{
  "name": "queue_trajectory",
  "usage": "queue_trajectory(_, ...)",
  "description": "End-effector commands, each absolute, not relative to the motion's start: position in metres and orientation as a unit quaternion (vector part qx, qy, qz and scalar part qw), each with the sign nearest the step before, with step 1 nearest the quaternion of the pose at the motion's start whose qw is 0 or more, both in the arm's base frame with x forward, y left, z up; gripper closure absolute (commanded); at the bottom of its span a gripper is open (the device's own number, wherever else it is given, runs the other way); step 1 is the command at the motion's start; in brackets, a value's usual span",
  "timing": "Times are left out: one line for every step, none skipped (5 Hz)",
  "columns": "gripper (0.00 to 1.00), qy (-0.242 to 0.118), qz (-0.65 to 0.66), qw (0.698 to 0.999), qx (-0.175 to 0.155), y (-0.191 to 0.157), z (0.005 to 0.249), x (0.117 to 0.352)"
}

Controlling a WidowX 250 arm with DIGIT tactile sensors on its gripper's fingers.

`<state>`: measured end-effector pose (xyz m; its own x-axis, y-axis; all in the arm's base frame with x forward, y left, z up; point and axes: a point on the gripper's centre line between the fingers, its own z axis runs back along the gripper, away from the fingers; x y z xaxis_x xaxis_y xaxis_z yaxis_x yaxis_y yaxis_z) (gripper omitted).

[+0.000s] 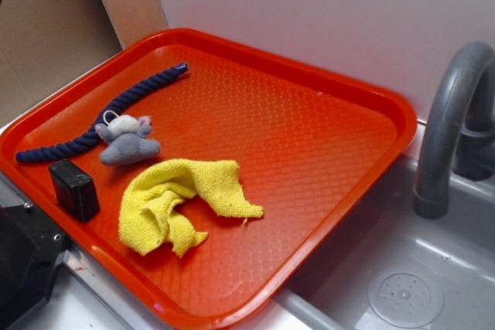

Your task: Grab the black box.

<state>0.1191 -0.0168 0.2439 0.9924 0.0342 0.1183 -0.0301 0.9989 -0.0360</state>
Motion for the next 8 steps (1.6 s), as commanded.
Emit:
queue_trajectory(0.00, -0.060, 0.016, 0.998, -0.017, -0.017, 0.244, 0.119)
queue_trajectory(0.00, -0.019, 0.138, 0.990, 0.014, 0.007, 0.200, 0.126)
queue_trajectory(0.00, 0.010, 0.260, 0.965, 0.028, 0.030, 0.171, 0.163)
queue_trajectory(0.00, 0.038, 0.378, 0.925, 0.014, 0.039, 0.132, 0.172)
queue_trajectory(0.00, 0.085, 0.488, 0.868, 0.043, 0.036, 0.101, 0.171)
queue_trajectory(0.00, 0.130, 0.589, 0.795, 0.055, 0.021, 0.093, 0.164)
queue_trajectory(0.00, 0.142, 0.618, 0.771, 0.057, 0.013, 0.091, 0.160)
queue_trajectory(0.00, 0.142, 0.611, 0.777, 0.060, 0.009, 0.096, 0.147)
